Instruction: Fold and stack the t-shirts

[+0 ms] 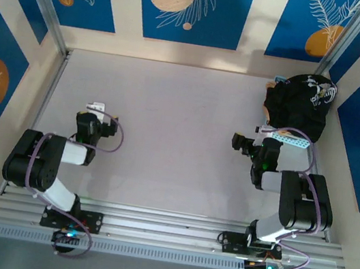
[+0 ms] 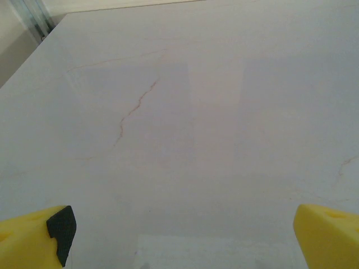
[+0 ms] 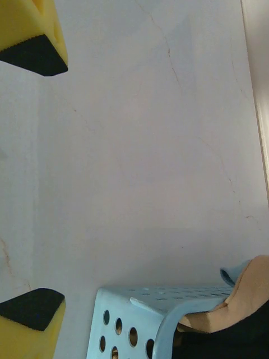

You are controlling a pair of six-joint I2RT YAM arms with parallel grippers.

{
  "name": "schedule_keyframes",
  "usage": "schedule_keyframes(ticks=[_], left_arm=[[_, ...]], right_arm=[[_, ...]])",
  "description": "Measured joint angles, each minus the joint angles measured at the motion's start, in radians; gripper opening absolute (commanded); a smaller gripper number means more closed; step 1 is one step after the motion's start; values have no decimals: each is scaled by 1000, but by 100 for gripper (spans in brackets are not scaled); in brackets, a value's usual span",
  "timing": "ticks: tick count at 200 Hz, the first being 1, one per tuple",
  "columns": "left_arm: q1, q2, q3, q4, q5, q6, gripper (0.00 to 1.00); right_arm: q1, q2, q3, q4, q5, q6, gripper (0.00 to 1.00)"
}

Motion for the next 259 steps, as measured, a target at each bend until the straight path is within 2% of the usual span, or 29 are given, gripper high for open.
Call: schedule_keyframes(ticks=[121, 131, 155, 167, 176, 182, 196, 222, 241, 259], left_arm=[[0, 0, 0, 0, 0, 0, 100], [-2, -16, 0, -16, 0, 1, 100], [-33, -190, 47, -217, -30, 8, 100], [-64, -301, 95, -263, -80, -6, 100], [-77, -361, 174, -362, -138, -96, 100], [-82, -384, 256, -473, -173, -172, 100], [-71, -381, 490, -731, -245, -358, 100], [-27, -300, 786, -941, -151, -522, 100], [-50, -229, 871, -1020, -25, -573, 100], [-108, -163, 905, -1088, 103, -589, 98]], right_arm=[[2, -2, 0, 0, 2, 0, 99], [19, -28, 10, -55, 38, -7, 99], [81, -179, 131, -299, 132, 14, 99], [92, -243, 296, -489, 165, 135, 99], [79, -255, 456, -647, 190, 253, 100], [62, -250, 573, -737, 210, 336, 95], [6, -224, 768, -851, 203, 454, 91], [-86, -109, 974, -1009, 207, 616, 90], [-142, 3, 1016, -1091, 200, 685, 89], [-193, 132, 1051, -1157, 163, 729, 88]])
